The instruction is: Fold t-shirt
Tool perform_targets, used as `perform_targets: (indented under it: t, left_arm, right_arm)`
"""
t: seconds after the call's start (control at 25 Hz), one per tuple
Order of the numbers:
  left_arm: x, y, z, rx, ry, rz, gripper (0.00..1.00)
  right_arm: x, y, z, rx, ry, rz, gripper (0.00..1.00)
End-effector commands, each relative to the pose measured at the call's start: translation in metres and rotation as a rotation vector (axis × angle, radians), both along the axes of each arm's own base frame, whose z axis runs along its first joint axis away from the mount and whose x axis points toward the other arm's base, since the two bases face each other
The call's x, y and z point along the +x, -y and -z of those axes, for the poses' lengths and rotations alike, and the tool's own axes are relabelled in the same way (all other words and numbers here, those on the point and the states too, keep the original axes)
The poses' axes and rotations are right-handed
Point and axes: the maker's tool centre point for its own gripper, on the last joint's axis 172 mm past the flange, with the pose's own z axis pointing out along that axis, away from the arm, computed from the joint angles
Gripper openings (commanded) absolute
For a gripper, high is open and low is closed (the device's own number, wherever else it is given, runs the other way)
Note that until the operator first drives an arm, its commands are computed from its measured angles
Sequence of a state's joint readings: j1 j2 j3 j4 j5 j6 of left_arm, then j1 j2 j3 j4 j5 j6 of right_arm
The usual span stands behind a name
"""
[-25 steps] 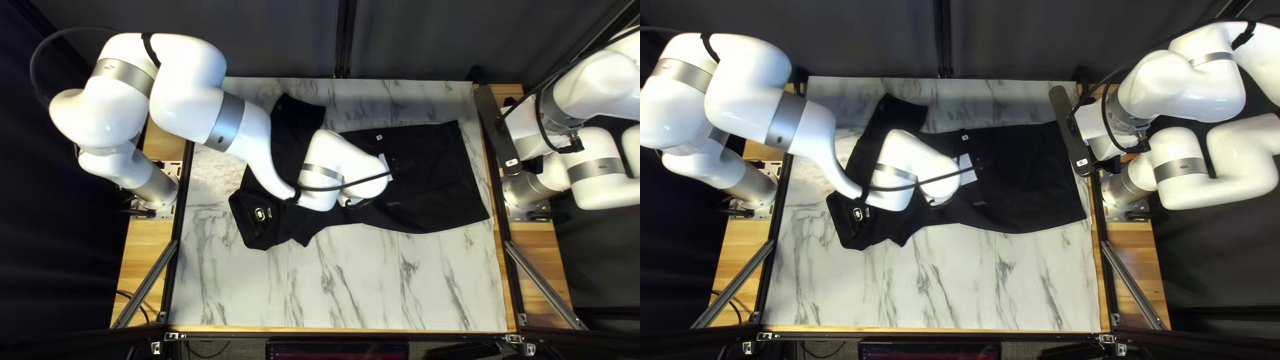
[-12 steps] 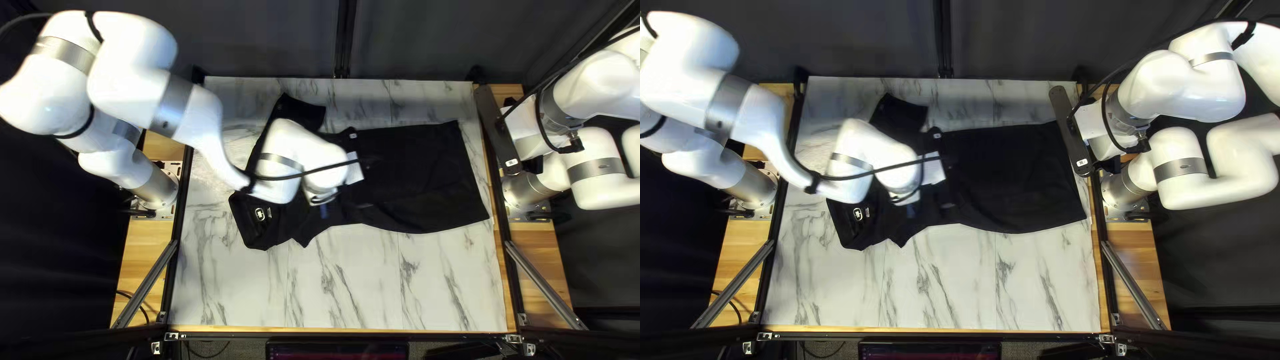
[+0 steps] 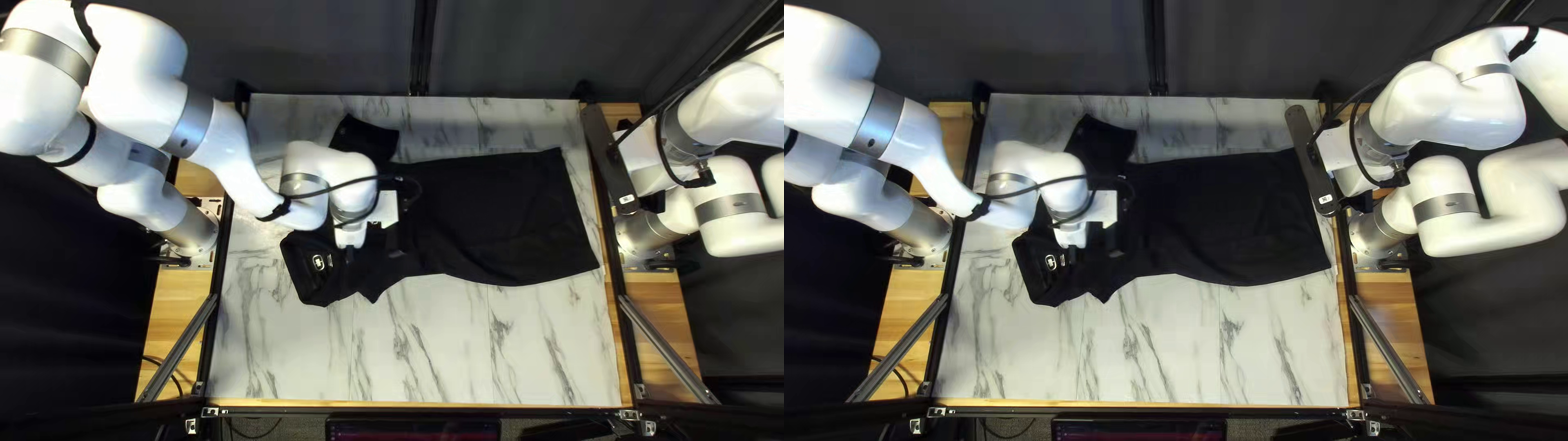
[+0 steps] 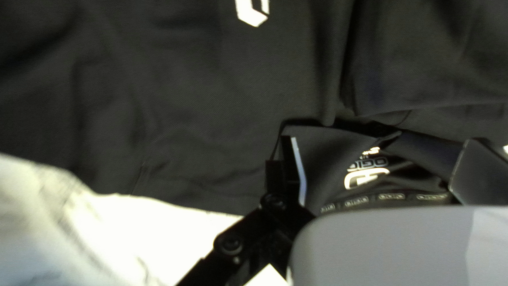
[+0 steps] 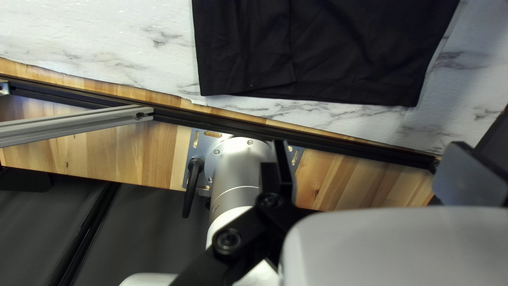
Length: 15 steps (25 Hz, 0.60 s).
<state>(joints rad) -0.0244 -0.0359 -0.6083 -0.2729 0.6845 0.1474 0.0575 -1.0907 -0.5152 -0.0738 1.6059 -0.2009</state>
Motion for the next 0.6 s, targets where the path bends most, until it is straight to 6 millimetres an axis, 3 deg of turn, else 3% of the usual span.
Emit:
perform_targets:
  t: [0.04, 0.12, 0.16, 0.2, 0.24, 0.28, 0.48, 0.6]
  left_arm:
    - [0.009, 0.004, 0.012, -0.054, 0.037, 0.0, 1.0]
    - [0.013, 0.007, 0.018, -0.071, 0.042, 0.004, 0.99]
    - [0.014, 0.007, 0.021, -0.08, 0.043, 0.004, 0.93]
    - [0.014, 0.006, 0.023, -0.086, 0.043, 0.002, 0.65]
    - [0.014, 0.006, 0.024, -0.091, 0.041, 0.0, 0.25]
    - [0.014, 0.005, 0.025, -0.094, 0.041, -0.002, 0.02]
    - [0.01, 0.012, 0.022, -0.105, 0.034, -0.007, 0.0]
    - [0.005, 0.025, 0.006, -0.102, 0.035, -0.008, 0.0]
  right_arm:
    - [0.0, 0.0, 0.0, 0.0, 0.0, 0.0, 1.0]
    - [0.0, 0.0, 0.0, 0.0, 0.0, 0.0, 1.0]
    - [0.0, 0.0, 0.0, 0.0, 0.0, 0.0, 1.0]
    - [0.0, 0.0, 0.0, 0.0, 0.0, 0.0, 1.0]
    - [0.0, 0.0, 0.0, 0.0, 0.0, 0.0, 1.0]
    - [0.0, 0.0, 0.0, 0.0, 0.0, 0.0, 1.0]
    - [0.0, 0.0, 0.0, 0.0, 0.0, 0.0, 1.0]
    - [0.0, 0.0, 0.0, 0.0, 0.0, 0.0, 1.0]
